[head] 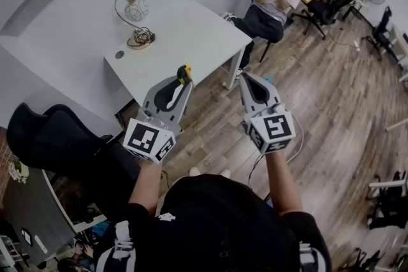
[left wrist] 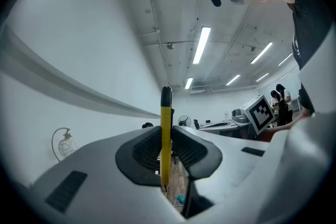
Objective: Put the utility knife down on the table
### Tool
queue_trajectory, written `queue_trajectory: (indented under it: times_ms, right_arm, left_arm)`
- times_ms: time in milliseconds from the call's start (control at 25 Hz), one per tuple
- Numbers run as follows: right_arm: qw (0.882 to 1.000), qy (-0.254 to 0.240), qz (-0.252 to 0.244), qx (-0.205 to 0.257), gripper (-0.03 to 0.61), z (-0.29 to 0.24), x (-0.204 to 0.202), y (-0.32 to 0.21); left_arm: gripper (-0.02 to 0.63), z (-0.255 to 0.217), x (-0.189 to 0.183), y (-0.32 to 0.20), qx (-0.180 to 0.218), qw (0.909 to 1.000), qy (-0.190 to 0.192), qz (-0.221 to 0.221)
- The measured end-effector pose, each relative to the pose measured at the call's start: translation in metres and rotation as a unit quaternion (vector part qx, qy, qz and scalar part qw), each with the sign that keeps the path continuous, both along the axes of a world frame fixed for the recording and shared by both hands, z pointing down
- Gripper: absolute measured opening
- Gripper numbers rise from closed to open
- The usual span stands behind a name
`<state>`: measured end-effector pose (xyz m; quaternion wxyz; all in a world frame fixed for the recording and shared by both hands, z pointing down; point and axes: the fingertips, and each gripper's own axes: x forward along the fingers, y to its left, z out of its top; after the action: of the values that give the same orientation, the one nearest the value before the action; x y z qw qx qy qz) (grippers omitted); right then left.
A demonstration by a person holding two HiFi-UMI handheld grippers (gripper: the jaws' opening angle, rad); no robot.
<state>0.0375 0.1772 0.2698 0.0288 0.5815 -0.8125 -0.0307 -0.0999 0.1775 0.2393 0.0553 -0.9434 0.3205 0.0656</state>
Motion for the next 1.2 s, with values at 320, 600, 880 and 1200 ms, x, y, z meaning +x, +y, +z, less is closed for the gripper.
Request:
queue_trajectory:
  times_ms: [320,600,880,1200]
  right_arm:
    - [1.000,-0.009,0.000,-0.002,0.034,0.006,0.010,-0.002]
    - [1.000,-0.013,-0.005,-0.014,0.034,0.016,0.029,0.001]
    - [1.000,-0.014,-0.018,-0.021,0.034,0.032,0.055,0.006]
    - [0.999,-0.013,-0.027,-0.027,0.034,0.044,0.078,0.002]
  left_arm:
    - [0.082,0.003,0.006,-0.003,-0.004,1.0000,0.000,-0.004]
    - [0.081,0.010,0.031,-0.001,-0.013,0.9999,-0.007,-0.003]
    - [0.082,0.022,0.059,0.006,-0.015,0.9998,-0.009,-0.010]
    - [0.082,0.034,0.081,0.005,-0.028,0.9994,-0.008,-0.016]
